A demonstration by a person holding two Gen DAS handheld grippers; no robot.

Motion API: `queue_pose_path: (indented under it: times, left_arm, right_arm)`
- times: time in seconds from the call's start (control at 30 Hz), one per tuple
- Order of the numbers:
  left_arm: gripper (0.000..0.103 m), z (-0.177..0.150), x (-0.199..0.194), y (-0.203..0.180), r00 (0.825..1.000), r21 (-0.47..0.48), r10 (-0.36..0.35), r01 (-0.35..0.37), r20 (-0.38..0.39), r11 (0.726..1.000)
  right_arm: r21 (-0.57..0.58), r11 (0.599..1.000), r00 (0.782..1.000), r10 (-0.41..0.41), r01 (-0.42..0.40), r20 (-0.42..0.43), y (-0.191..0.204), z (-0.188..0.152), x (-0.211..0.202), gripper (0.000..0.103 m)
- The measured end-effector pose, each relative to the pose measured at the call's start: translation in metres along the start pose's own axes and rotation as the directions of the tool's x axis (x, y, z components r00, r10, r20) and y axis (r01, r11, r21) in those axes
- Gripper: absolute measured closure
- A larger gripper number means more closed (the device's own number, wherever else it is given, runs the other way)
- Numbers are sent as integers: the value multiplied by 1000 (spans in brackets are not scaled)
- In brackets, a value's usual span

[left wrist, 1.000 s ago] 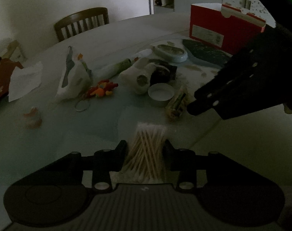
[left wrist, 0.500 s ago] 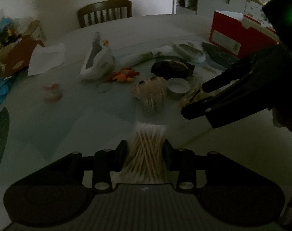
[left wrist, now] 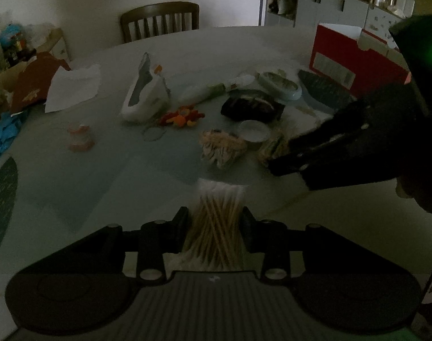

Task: Organize objects
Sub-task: 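Grasp the yellow snack bar with the right tool while the left tool holds the swabs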

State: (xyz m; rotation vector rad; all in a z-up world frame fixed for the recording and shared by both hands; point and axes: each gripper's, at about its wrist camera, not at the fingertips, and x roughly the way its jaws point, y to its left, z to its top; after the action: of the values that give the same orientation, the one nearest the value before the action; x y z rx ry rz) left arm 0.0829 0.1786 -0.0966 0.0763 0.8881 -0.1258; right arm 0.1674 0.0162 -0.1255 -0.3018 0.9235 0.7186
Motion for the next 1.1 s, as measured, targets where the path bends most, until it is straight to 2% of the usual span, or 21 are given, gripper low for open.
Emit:
queue_pose_path:
  times: [0.1, 0.13, 0.2, 0.23, 0.27, 0.43, 0.57, 0.77, 0.9, 1.1]
  left_arm:
    - [67, 4, 0, -5, 1000, -2, -7, 7, 7, 1000]
    - [67, 5, 0, -7, 1000, -3, -6, 6, 10, 1000]
    - [67, 7, 0, -10, 1000, -6, -5, 5, 15, 1000]
    - [67, 8, 0, -11, 1000, -10, -4, 4, 18, 1000]
    - [67, 9, 0, -11, 1000, -15, -3, 3, 19, 1000]
    - [67, 8, 0, -14, 1000, -25, -2, 2, 16, 1000]
    - [67, 7, -1, -15, 1000, -34, -3, 3, 10, 999]
    - [67, 5, -3, -11, 1000, -50, -3, 4, 8, 999]
    - [67, 2, -5, -5, 1000, -63, -4, 4, 7, 998]
    - [67, 2, -4, 2, 1000, -79, -11, 12, 10, 997]
  right_arm:
    - [-4, 1000, 1000, 13, -13, -21, -6, -4, -3, 101]
    - [-13, 1000, 1000, 17, -17, -22, -7, -5, -5, 98]
    - [-19, 1000, 1000, 19, -19, -15, -9, -6, -9, 80]
    - [-12, 1000, 1000, 19, -20, -8, -11, -5, -11, 68]
    - [-3, 1000, 1000, 18, -18, 0, -13, -4, -12, 63]
    - [70, 998, 1000, -1, 0, 10, -29, 6, -9, 62]
    - [124, 992, 999, -21, 17, 25, -40, 18, -3, 51]
    - [230, 971, 997, -71, 70, -4, -52, 28, 12, 52]
    - [251, 962, 995, -97, 104, -38, -54, 29, 21, 52]
    - [187, 970, 988, -147, 153, -45, -38, 24, 22, 54]
